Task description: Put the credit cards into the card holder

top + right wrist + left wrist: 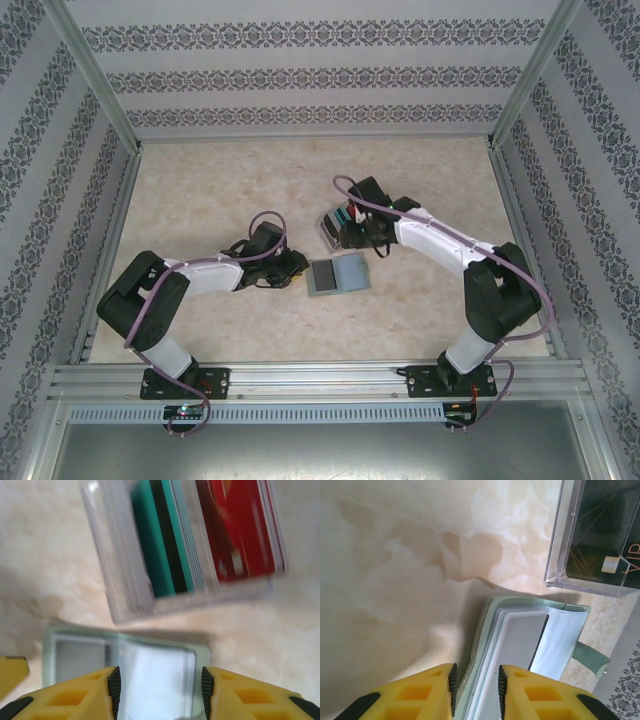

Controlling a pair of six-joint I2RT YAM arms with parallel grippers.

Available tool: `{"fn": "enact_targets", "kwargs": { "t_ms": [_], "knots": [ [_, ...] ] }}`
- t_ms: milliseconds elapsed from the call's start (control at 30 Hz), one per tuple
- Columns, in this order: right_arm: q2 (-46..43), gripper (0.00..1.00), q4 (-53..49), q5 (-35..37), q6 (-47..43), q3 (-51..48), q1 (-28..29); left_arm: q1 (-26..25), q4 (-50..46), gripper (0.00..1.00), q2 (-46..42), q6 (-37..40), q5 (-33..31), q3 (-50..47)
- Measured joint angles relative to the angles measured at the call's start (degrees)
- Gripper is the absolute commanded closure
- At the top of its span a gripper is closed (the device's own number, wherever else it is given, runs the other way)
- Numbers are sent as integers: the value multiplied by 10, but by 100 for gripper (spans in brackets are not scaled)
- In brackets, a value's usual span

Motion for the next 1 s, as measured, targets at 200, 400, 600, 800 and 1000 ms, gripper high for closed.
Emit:
{"fn": "enact_targets", "kwargs": {
  "t_ms": [200, 400, 600, 800, 1000],
  "knots": [
    [92, 60, -8, 11, -47, 102, 8, 5, 1, 68, -12, 0, -2, 0],
    [155, 62, -30, 30, -86, 159, 26, 5, 0, 67, -18, 4, -4, 1],
    [187, 61, -54, 86, -105, 199, 38, 5, -2, 67, -18, 6, -4, 5],
    [214, 61, -58, 108, -117, 202, 41, 5, -2, 67, -21, 6, -7, 6],
    [230, 61, -61, 155, -120, 214, 56, 5, -2, 66, -28, 6, -9, 6]
  ]
}}
